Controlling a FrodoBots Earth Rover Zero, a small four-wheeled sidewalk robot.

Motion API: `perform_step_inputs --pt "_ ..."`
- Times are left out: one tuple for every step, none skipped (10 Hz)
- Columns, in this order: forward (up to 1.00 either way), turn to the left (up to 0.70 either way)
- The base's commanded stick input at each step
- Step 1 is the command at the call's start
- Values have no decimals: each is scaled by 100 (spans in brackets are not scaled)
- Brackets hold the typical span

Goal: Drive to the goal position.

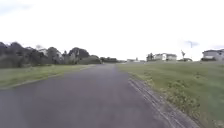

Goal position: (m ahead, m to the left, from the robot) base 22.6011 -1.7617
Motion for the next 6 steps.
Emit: perform_step_inputs --pt "70 2" --pt "70 2" --pt "70 2" --pt "70 2" --pt "70 2" --pt "70 2"
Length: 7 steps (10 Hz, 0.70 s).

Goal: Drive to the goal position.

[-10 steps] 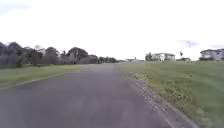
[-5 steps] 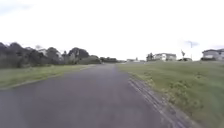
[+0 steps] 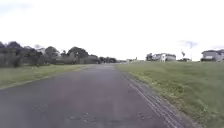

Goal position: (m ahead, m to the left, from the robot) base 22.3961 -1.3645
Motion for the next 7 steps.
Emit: perform_step_inputs --pt "70 2" --pt "70 2" --pt "70 2" --pt "70 2" --pt "70 2" --pt "70 2" --pt "70 2"
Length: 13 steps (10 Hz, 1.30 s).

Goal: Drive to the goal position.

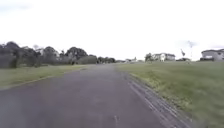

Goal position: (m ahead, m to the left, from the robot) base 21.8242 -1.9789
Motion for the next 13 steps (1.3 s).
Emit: perform_step_inputs --pt "70 13" --pt "70 24" --pt "70 35" --pt "70 35" --pt "70 21" --pt "70 0" --pt "70 0" --pt "70 0" --pt "70 0" --pt "70 0" --pt "70 0" --pt "70 0" --pt "70 0"
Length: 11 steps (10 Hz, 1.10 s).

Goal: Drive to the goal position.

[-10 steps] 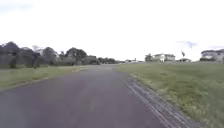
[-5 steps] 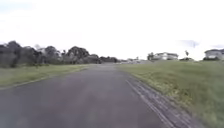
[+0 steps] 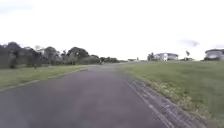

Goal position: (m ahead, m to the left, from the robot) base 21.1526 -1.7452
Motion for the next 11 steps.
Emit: perform_step_inputs --pt "70 0" --pt "70 0" --pt "70 0" --pt "70 0" --pt "70 0" --pt "70 0" --pt "70 0" --pt "70 0" --pt "70 0" --pt "70 0" --pt "70 0"
